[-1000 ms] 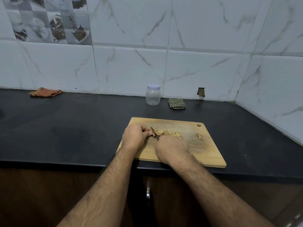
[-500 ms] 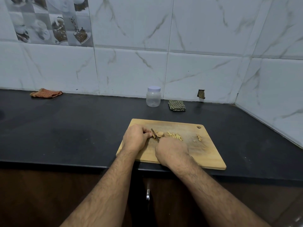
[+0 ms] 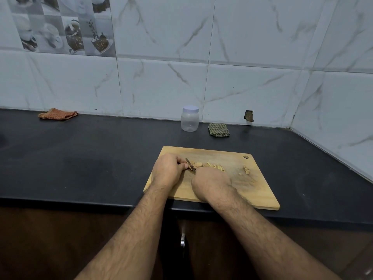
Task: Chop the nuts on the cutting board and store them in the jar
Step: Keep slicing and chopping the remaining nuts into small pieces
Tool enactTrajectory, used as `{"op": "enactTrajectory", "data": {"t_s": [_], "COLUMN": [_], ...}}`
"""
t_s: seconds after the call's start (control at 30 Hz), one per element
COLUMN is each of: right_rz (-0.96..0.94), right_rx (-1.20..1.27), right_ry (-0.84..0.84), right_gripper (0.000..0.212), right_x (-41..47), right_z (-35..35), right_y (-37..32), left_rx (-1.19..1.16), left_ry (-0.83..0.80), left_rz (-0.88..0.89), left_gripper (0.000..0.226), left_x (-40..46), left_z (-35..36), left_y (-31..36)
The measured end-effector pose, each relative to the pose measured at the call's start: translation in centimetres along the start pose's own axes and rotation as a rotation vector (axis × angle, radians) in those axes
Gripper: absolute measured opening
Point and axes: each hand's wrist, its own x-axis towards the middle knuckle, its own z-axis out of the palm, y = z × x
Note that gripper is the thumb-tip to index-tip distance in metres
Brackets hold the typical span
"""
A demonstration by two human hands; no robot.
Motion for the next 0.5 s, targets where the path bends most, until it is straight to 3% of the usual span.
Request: {"op": "enactTrajectory", "data": {"t_s": [0.5], "right_rz": [-0.038], "right_rx": [-0.015], "right_ry": [-0.05], "right_gripper": [0.037], "right_x": [0.8], "right_z": [-0.5], "right_y": [-0.4], "left_rx": [-0.002], "left_ry": [0.019], "left_rz": [-0.021], "left_gripper": [0.018], "left_x": [0.3], "left_z": [0.2], "left_y": [-0.2]}}
